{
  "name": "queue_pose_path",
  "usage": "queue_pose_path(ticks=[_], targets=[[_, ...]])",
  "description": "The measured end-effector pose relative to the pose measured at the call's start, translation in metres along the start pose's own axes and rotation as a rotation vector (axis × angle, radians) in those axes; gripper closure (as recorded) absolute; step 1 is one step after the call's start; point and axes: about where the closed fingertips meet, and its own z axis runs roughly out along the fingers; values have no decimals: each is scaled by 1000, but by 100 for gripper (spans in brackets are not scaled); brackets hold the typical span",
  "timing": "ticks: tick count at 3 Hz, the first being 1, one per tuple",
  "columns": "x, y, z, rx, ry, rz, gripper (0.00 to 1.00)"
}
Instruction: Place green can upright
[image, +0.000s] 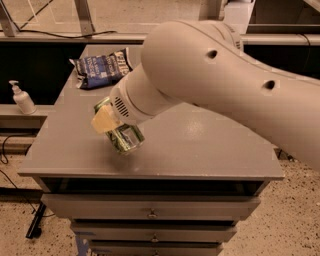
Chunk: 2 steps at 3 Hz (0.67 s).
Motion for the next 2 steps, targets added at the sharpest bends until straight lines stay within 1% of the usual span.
queue_pose_path(ticks=[1,2], targets=[[30,16,10,93,204,5,100],[60,28,10,178,417,11,100]])
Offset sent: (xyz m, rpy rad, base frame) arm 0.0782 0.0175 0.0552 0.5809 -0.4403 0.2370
